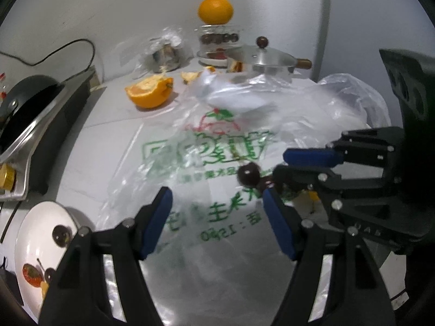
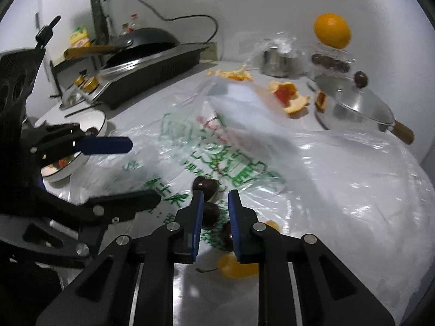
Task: Organize fruits
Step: 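Grasp a pair of dark cherries with the right gripper and lift them, then grasp a dark cherry with the left gripper while the right holds its cherries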
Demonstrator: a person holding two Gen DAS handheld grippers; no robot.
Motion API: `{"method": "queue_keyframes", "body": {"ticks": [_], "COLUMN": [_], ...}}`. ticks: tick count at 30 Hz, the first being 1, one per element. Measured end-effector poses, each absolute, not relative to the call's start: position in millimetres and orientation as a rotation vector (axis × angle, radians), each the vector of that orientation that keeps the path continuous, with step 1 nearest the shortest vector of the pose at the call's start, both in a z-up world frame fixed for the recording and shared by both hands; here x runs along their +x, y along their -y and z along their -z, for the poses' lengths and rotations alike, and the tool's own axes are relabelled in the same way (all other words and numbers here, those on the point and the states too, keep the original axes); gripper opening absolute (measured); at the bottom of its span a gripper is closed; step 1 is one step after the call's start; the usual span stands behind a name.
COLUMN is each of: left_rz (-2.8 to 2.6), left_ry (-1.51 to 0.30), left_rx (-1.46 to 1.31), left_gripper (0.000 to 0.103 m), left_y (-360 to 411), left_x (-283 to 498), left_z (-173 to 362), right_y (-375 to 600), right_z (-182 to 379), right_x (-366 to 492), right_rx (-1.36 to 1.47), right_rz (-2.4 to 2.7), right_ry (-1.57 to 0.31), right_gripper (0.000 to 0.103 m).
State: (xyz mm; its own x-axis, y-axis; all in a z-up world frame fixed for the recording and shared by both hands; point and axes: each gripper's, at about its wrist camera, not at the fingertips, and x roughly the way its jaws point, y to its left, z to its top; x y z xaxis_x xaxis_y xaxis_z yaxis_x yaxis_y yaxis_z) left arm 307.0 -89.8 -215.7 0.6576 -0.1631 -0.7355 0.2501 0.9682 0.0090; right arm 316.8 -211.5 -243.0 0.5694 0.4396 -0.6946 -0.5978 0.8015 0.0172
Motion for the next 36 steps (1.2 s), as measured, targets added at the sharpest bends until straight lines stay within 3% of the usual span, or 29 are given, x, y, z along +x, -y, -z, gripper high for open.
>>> {"method": "queue_keyframes", "body": {"ticks": [7,16,33,36], "left_rz": [0.211,0.220,0.303,0.309], "left_ry": [-0.821,-0.814,-0.831,-0.847], "left_rx": [0.083,0.081,0.174,0.173], "left_gripper": [0.071,0.071,0.069,0.057], "left_y": [72.3,71.8,124.1,129.9], "left_x": [305.2,307.4,333.8,340.4], "left_z": [217.0,216.8,226.5,231.4], "right_y": [191.4,187.1,249.9,254.8], "right_z": [257.8,262.1,225.4,226.4], "right_x": [320.1,316.0,316.3,316.0], "right_rx": [-0.325,-0.375,-0.213,-0.203], "right_rz": [-0.603,-0.600,-0.546,-0.542], "right_ry": [-0.789,-0.763,-0.678,-0.677], "right_gripper": [0.031,0.031,0.031,0.031]}}
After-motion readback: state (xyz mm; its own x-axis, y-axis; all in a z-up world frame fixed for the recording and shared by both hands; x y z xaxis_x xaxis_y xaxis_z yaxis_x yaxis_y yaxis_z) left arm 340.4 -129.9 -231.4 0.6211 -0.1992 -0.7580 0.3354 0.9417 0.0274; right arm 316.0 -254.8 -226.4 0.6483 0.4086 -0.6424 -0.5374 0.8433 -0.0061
